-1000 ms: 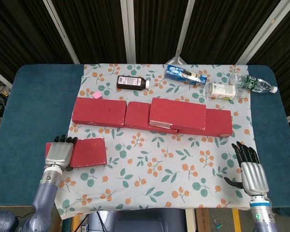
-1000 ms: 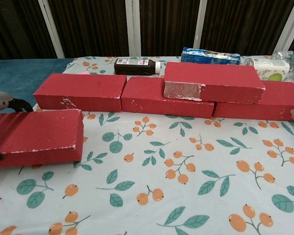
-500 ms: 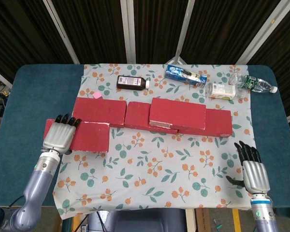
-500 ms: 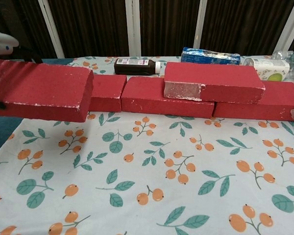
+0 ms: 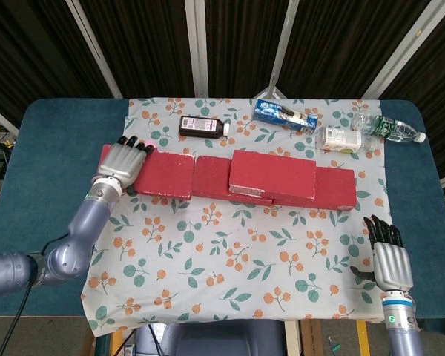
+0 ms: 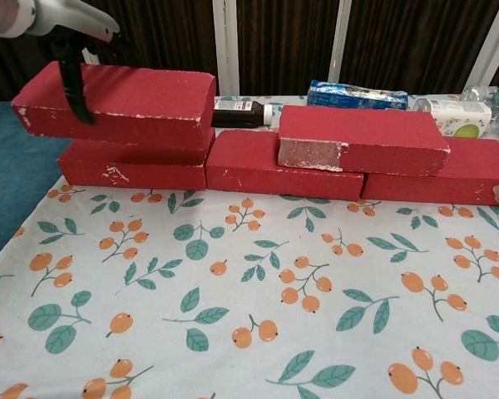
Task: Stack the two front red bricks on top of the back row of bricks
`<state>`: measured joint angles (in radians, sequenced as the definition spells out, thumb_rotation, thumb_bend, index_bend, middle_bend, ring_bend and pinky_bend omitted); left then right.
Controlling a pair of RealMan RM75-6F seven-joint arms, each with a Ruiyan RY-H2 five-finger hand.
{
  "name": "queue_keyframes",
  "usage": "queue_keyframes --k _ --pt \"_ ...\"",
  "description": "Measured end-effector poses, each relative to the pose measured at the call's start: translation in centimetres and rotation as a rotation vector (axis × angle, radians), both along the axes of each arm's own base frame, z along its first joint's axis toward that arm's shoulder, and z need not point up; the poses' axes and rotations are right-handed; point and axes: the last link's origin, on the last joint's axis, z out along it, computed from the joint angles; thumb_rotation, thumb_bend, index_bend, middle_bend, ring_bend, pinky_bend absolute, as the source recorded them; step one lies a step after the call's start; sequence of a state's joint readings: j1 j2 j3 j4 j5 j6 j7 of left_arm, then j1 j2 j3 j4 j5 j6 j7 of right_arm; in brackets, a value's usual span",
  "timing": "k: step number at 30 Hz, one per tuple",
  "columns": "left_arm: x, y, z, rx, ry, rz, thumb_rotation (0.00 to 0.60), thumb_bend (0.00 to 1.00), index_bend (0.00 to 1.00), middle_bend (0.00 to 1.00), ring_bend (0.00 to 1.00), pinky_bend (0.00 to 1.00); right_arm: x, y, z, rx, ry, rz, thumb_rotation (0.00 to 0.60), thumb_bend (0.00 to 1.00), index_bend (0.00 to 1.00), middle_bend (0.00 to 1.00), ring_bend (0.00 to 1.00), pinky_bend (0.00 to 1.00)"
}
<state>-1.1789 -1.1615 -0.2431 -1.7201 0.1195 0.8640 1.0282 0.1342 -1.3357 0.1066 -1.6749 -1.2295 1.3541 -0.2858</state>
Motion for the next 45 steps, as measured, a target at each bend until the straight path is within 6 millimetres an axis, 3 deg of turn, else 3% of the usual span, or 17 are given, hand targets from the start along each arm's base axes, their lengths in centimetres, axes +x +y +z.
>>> queue_keyframes --k 6,23,45 --pt "1.7 3.0 -1.6 -0.014 -0.049 0.017 0.6 0.09 0.35 0.36 0.03 0.07 -0.4 -0.2 0.0 -0.007 0.013 -0.022 0.6 0.15 0.0 0.0 0.0 0.0" --pt "2.7 6.0 -4.8 -0.039 -0.049 0.067 0.6 0.07 0.34 0.34 0.03 0.07 -0.8 -0.5 -0.1 -0.011 0.025 -0.044 0.6 0.15 0.0 0.0 0.0 0.0" --pt "3.7 6.3 -6.7 -0.072 -0.051 0.077 0.6 0.07 0.33 0.33 0.03 0.07 -1.1 -0.7 -0.1 -0.013 0.023 -0.053 0.6 0.15 0.0 0.0 0.0 0.0"
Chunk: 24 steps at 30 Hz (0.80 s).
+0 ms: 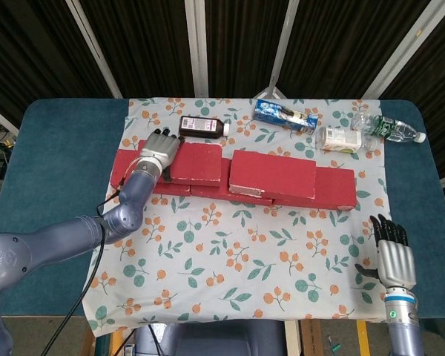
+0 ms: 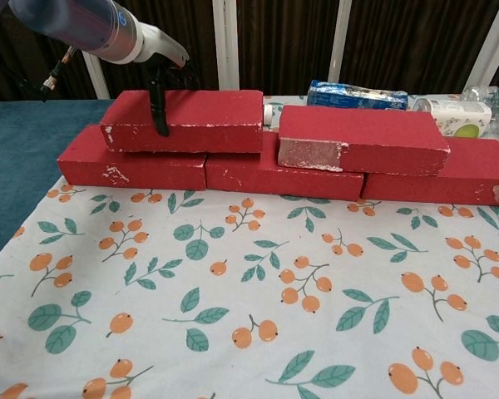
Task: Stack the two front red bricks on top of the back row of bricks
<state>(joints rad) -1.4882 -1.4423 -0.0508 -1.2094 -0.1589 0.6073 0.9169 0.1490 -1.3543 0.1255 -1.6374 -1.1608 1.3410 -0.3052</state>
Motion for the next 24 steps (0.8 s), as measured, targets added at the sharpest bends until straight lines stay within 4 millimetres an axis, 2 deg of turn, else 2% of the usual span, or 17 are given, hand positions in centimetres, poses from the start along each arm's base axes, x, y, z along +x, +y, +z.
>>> queue_keyframes --k 24 --pt "1.5 -0.2 -1.4 -0.019 0.004 -0.009 0.6 0.07 0.33 0.33 0.03 0.07 -0.1 -0.1 0.2 -0.01 -0.003 -0.002 0.6 0.15 0.0 0.0 0.0 0.0"
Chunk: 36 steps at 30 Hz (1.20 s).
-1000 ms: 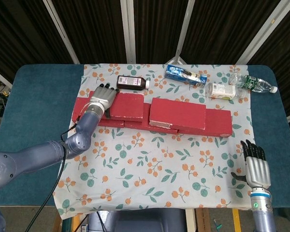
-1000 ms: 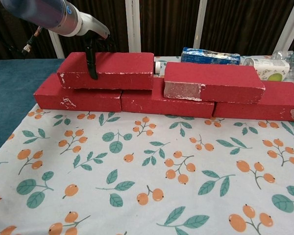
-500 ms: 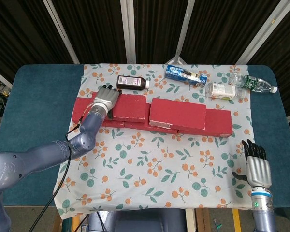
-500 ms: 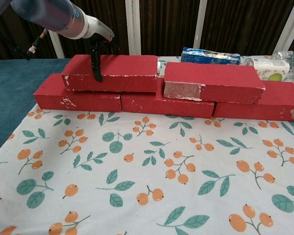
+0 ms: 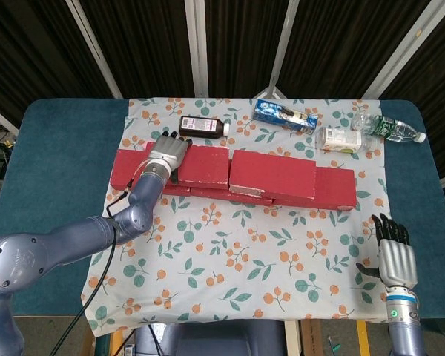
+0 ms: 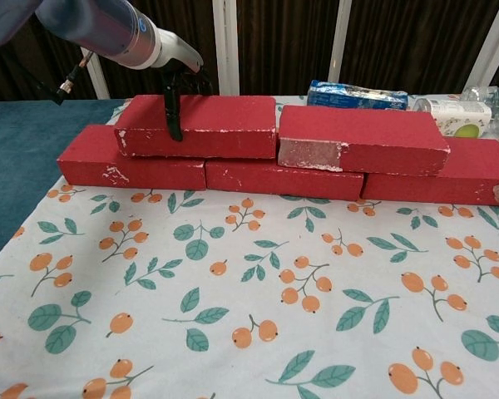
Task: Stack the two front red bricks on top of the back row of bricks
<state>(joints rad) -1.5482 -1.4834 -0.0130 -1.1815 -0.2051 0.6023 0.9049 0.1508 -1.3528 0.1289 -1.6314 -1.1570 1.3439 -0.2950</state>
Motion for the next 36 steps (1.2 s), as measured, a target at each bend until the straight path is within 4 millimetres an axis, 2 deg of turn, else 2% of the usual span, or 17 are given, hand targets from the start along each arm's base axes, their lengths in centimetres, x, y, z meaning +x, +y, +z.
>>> queue_keyframes --k 36 --pt "0.7 -0.1 -1.2 -0.002 0.049 0.002 0.6 0.07 0.3 0.33 0.01 0.07 -0.2 -0.1 0.2 -0.001 -0.008 -0.003 0.6 0.15 0.0 0.0 0.0 0.0"
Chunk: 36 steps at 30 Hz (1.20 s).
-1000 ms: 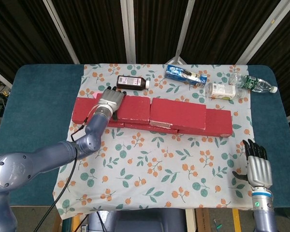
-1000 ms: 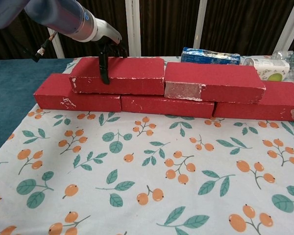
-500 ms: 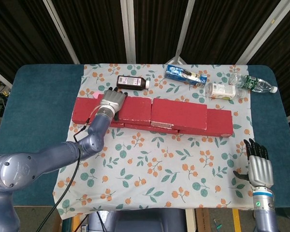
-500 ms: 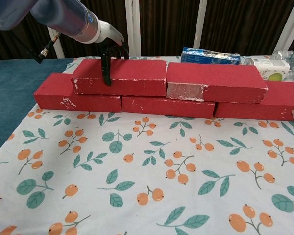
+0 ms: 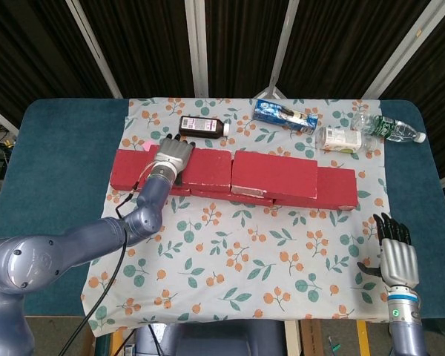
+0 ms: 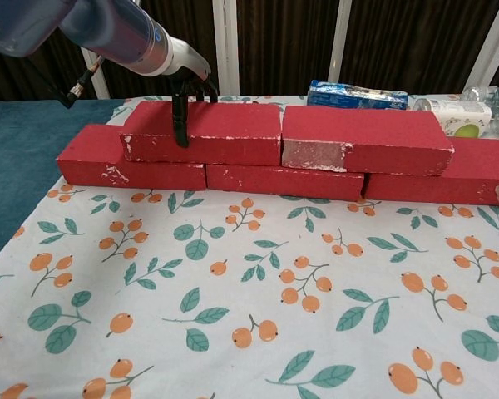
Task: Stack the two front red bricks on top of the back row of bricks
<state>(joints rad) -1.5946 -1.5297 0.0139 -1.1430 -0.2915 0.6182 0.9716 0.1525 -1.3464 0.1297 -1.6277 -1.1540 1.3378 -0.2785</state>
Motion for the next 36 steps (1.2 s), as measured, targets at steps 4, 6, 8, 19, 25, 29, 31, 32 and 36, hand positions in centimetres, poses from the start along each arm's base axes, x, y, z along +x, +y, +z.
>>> queue_keyframes --k 4,6,8,19,25,29,31,32,36 --pt "0.03 0.03 -0.05 0.001 0.002 0.0 0.6 0.07 0.3 0.33 0.01 0.07 0.01 -0.01 -0.01 0.0 0.0 0.0 0.6 0.15 0.0 0.0 0.0 0.0" --pt "0.09 0.03 -0.06 0.001 0.001 -0.001 0.6 0.07 0.3 0.33 0.01 0.07 0.01 -0.01 -0.03 0.0 -0.001 0.0 0.6 0.15 0.0 0.0 0.0 0.0" --pt "0.17 0.02 -0.03 0.001 0.001 -0.004 0.6 0.07 0.3 0.33 0.01 0.07 -0.01 -0.01 -0.03 0.0 0.0 0.0 0.6 0.15 0.0 0.0 0.0 0.0" --pt "0.26 -0.19 -0.16 -0.005 0.002 -0.006 0.6 0.07 0.27 0.29 0.0 0.07 0.02 -0.01 0.0 -0.001 -0.001 0.0 0.6 0.15 0.0 0.0 0.0 0.0" --pt "0.35 -0.26 -0.29 -0.005 0.009 -0.006 0.6 0.07 0.23 0.24 0.0 0.07 -0.01 -0.01 0.01 -0.003 -0.002 -0.003 0.6 0.15 0.0 0.0 0.0 0.0" --pt "0.38 -0.33 -0.32 -0.005 0.015 -0.005 0.6 0.05 0.21 0.2 0.0 0.07 -0.01 -0.01 0.02 -0.004 -0.002 -0.003 0.6 0.15 0.0 0.0 0.0 0.0" --pt "0.4 -0.35 -0.32 -0.005 0.017 -0.002 0.6 0.03 0.2 0.18 0.0 0.07 -0.03 -0.01 0.01 -0.003 -0.002 -0.003 0.6 0.15 0.0 0.0 0.0 0.0" --pt "0.42 -0.35 -0.32 -0.004 0.018 -0.002 0.6 0.03 0.2 0.17 0.0 0.07 -0.02 -0.01 0.01 -0.003 -0.002 -0.003 0.6 0.15 0.0 0.0 0.0 0.0" --pt "0.45 -0.4 -0.31 -0.004 0.028 0.0 0.6 0.03 0.18 0.14 0.0 0.07 -0.02 -0.02 0.02 -0.005 -0.002 -0.006 0.6 0.15 0.0 0.0 0.0 0.0"
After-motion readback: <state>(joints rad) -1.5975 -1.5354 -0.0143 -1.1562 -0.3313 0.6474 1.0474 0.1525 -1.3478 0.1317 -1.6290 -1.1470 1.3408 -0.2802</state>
